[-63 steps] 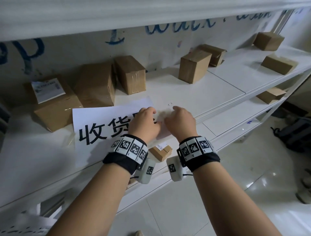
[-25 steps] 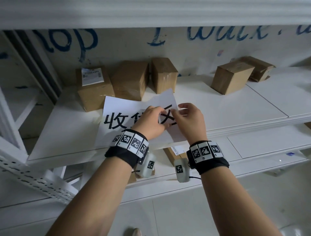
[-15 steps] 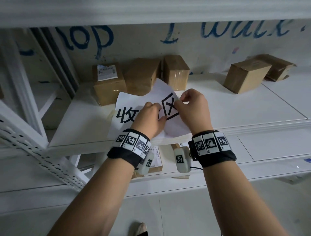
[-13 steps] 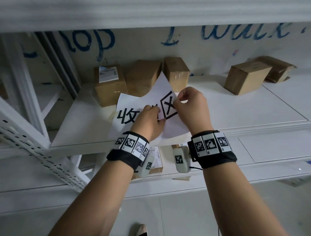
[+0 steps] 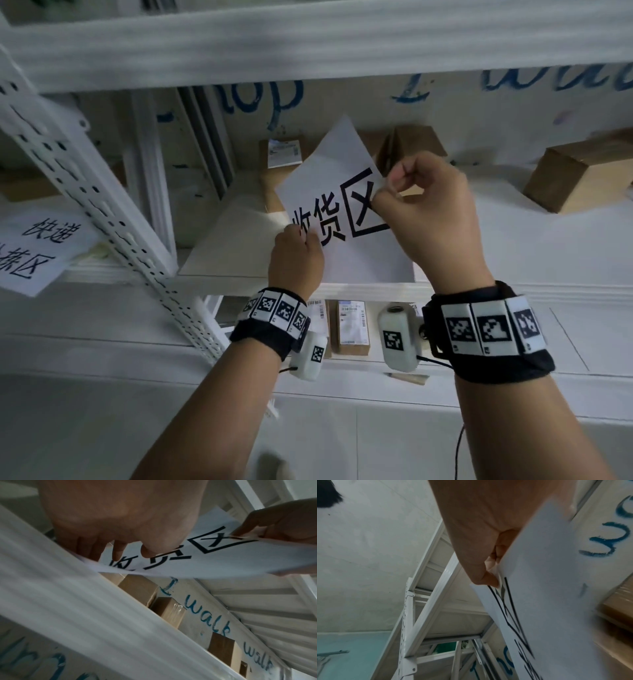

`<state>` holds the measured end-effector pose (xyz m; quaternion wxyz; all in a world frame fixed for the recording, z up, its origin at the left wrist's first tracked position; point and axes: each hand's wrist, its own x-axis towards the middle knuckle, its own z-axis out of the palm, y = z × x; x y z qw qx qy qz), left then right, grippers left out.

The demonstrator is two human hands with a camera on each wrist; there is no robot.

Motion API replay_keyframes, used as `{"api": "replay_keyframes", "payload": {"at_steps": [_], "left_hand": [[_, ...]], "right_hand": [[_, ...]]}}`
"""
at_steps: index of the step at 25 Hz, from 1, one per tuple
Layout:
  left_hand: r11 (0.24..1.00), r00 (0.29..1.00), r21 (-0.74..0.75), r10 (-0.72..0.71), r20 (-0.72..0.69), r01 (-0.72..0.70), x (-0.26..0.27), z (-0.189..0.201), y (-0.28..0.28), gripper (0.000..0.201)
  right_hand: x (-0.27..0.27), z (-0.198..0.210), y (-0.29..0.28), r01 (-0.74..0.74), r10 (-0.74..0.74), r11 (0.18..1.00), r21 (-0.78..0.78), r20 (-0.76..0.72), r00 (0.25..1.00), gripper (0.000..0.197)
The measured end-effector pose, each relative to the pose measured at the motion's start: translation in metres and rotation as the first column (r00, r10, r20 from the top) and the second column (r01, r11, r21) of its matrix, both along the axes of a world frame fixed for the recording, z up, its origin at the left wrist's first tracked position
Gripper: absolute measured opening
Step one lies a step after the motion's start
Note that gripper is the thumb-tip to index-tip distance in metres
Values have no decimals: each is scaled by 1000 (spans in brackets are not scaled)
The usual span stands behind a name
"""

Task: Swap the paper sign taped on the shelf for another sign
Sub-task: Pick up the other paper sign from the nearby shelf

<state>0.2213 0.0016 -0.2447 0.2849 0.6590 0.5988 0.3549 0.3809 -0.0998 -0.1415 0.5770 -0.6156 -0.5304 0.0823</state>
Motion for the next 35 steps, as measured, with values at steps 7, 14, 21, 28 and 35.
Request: {"api": "replay_keyframes", "payload": {"at_steps": [7,14,21,28,35], "left_hand": [[994,1000,-114,7,1,-7,-31,4,27,52],[953,847,-91,-210,488,288,-56,9,75,67],[979,620,-143,22,785,147,-90,-2,109,24],[982,679,-118,-16,734,150,-140,0,99,19],[1000,699,2,-2,715,1,-178,25,53,23]], "right_hand": [[-15,7,-17,84,-95,993,85,137,986,11],[-41,44,-25,233,-248,962,140,96,964,22],[-73,23,-39,390,-390,920,37,-11,921,22],[-95,0,-63,396,-400,917,-54,-108,910,13],[-113,0,-89,371,-374,927,-51,-84,924,10]]}}
